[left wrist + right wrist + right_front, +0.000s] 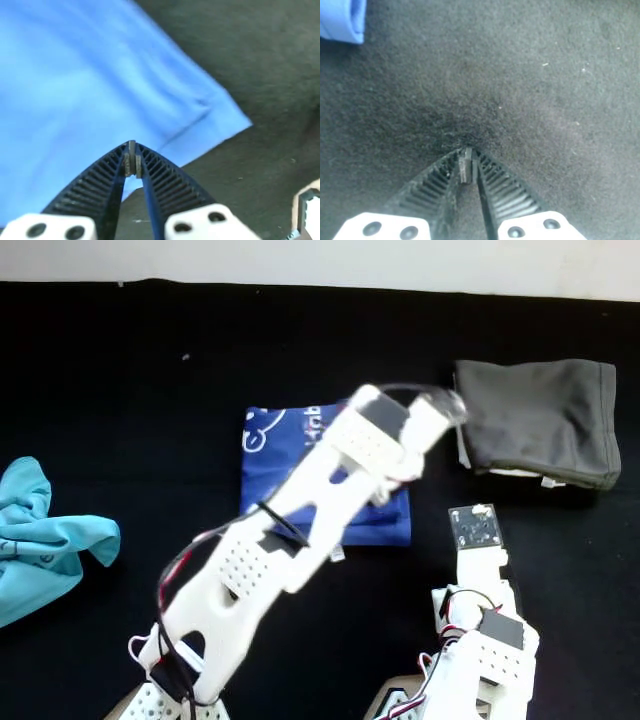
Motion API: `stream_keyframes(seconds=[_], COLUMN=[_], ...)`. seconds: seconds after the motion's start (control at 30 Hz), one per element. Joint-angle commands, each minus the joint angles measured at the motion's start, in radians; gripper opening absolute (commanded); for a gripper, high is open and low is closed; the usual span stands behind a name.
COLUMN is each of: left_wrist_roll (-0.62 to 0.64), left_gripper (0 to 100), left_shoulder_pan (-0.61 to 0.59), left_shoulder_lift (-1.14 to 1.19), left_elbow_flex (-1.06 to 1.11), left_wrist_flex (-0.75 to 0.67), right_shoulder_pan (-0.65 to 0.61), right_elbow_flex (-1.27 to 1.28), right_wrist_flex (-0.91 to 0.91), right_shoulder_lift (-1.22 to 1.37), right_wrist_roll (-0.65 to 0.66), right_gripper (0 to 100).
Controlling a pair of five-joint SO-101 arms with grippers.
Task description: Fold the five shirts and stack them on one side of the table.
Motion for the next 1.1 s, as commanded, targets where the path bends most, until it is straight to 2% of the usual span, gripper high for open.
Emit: stream_keyframes(seconds=[0.0,0.13,0.27,0.33,0.43,0.57,0.7,0.77,0.93,1.07], left_wrist_roll=[0.012,0.012,0.008,0.006,0.003,0.002,0.003,0.003,0.006,0.009], left_gripper=[1,1,1,1,1,1,1,1,1,1], left_shoulder_pan=[-0.084,-0.176,-0.302,-0.369,-0.456,-0.570,-0.734,-0.802,-0.908,-0.915], left_shoulder_lift=[-0.157,-0.360,-0.565,-0.661,-0.805,-0.970,-1.075,-1.095,-1.096,-1.102], left_elbow_flex=[-0.054,0.111,0.440,0.608,0.934,1.414,1.747,1.857,2.017,2.045], left_wrist_flex=[0.032,0.032,0.029,0.011,-0.137,-0.476,-0.796,-0.911,-1.100,-1.137], right_shoulder_pan=[0.016,0.015,0.010,0.013,0.010,-0.005,-0.091,-0.150,-0.318,-0.469], right_elbow_flex=[0.021,0.019,-0.012,-0.094,-0.269,-0.487,-0.685,-0.783,-0.998,-1.155], right_wrist_flex=[-0.013,-0.013,0.031,0.108,0.255,0.357,0.456,0.489,0.493,0.489], right_shoulder_lift=[0.001,0.001,0.001,0.001,0.004,0.010,0.061,0.140,0.466,0.725], right_wrist_roll=[0.002,0.002,0.005,0.005,0.003,0.003,0.003,-0.018,-0.173,-0.269], right_gripper=[0.5,0.5,0.5,0.5,0.5,0.5,0.5,0.5,0.5,0.6])
